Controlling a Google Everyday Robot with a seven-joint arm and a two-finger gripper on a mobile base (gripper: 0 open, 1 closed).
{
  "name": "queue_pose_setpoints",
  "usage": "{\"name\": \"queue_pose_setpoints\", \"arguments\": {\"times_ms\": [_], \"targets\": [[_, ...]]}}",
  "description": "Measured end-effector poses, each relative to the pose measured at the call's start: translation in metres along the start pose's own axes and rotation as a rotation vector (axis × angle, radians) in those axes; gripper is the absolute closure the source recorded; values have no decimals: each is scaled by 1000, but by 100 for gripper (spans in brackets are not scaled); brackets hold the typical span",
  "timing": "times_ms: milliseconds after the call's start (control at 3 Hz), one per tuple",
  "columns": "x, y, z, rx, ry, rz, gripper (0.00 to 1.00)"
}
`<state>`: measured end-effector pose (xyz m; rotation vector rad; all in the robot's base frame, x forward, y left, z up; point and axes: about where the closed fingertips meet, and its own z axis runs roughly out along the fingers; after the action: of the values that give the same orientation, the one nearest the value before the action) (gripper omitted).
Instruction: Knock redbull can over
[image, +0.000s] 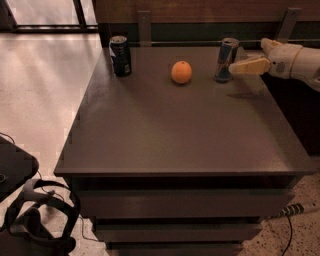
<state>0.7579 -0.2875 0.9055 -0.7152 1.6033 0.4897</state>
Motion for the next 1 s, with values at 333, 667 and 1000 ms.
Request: {"name": "queue_pose_setpoints", "arguments": {"times_ms": [333, 667, 1000], "targets": [[8, -2, 15, 6, -38, 0, 0], [13, 3, 30, -27, -85, 17, 0], [16, 11, 40, -69, -123, 39, 2]]}}
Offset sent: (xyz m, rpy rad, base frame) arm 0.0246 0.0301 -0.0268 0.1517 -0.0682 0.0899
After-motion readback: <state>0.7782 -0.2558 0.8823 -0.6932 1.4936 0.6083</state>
